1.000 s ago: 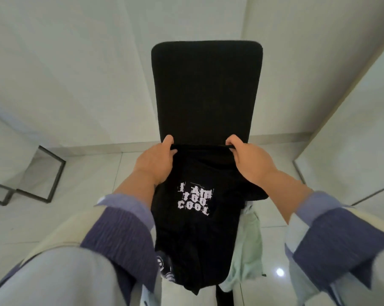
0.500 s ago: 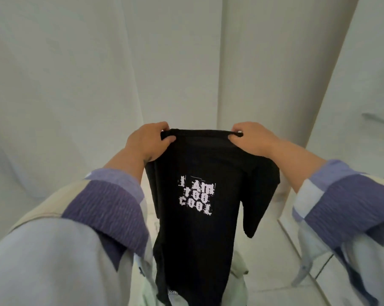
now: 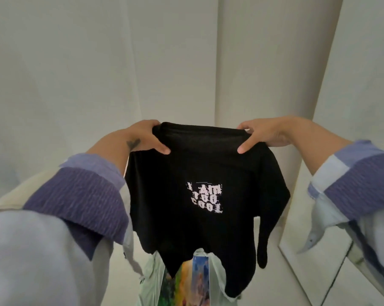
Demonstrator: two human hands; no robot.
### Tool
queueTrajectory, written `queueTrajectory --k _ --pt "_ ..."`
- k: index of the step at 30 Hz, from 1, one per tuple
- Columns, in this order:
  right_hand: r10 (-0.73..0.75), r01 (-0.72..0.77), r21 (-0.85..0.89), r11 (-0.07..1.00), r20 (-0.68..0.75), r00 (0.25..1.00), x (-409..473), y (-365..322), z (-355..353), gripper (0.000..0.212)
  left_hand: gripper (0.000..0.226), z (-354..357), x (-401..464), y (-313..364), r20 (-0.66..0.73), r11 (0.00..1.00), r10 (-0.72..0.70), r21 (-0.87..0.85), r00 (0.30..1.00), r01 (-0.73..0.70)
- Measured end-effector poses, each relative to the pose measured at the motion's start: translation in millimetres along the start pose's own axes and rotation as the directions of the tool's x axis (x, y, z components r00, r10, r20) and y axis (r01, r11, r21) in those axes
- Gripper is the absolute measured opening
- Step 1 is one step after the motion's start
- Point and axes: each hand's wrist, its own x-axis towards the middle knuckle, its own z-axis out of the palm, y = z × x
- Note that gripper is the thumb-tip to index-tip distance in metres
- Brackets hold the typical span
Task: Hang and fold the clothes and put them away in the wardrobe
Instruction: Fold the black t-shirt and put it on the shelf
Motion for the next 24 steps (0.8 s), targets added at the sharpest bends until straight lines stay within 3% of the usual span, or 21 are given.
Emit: queueTrajectory --k 2,5,7,9,12,15,17,19,21,22,24 --pt "0.022 -0.024 0.016 1.000 0.071 0.997 -4 -2 0 0.052 0.038 2 4 -4 -0.075 0.994 0.033 0.105 0.997 -0.025" --pt "0.035 -0.025 -0.107 0.994 0.090 0.995 -9 -6 3 0.045 0.019 10 5 -8 -0.236 0.988 0.104 0.140 0.966 -0.072" --pt "-0.004 -0.017 -0.282 0.959 -0.074 0.997 -6 -7 5 0.034 0.022 10 5 -8 -0.333 0.988 0.103 0.140 0.937 -0.059" --pt "-0.103 -0.025 -0.379 0.925 -0.312 0.945 2 -7 7 0.024 0.035 7 4 -4 -0.422 0.985 0.063 0.174 0.905 0.013" --pt "-0.148 -0.011 -0.289 0.957 -0.523 0.839 11 -8 7 0.018 0.029 2 -3 4 -0.472 0.920 -0.027 0.333 0.881 0.207" --pt "-0.161 -0.007 -0.270 0.963 -0.592 0.790 14 -14 10 0.011 0.012 1 -6 8 -0.394 0.861 -0.211 0.359 0.894 0.362" --pt "-0.153 -0.058 -0.311 0.949 -0.612 0.776 19 -20 15 0.012 0.018 5 -1 6 -0.275 0.880 -0.354 0.225 0.894 0.418" --pt "-0.117 -0.134 -0.338 0.932 -0.627 0.770 25 -26 22 0.015 0.025 9 -3 5 -0.021 0.876 -0.464 -0.154 0.885 0.456" --pt "-0.078 -0.201 -0.359 0.911 -0.631 0.772 29 -29 28 0.012 0.034 12 -11 2 0.235 0.679 -0.447 -0.539 0.863 0.499" --pt "-0.056 -0.229 -0.353 0.907 -0.641 0.766 29 -30 30 0.008 0.041 15 -11 -2 0.296 0.588 -0.414 -0.634 0.860 0.502" --pt "0.010 -0.307 -0.339 0.889 -0.658 0.753 28 -27 31 0.012 0.042 19 -14 0 0.324 0.505 -0.394 -0.706 0.860 0.497"
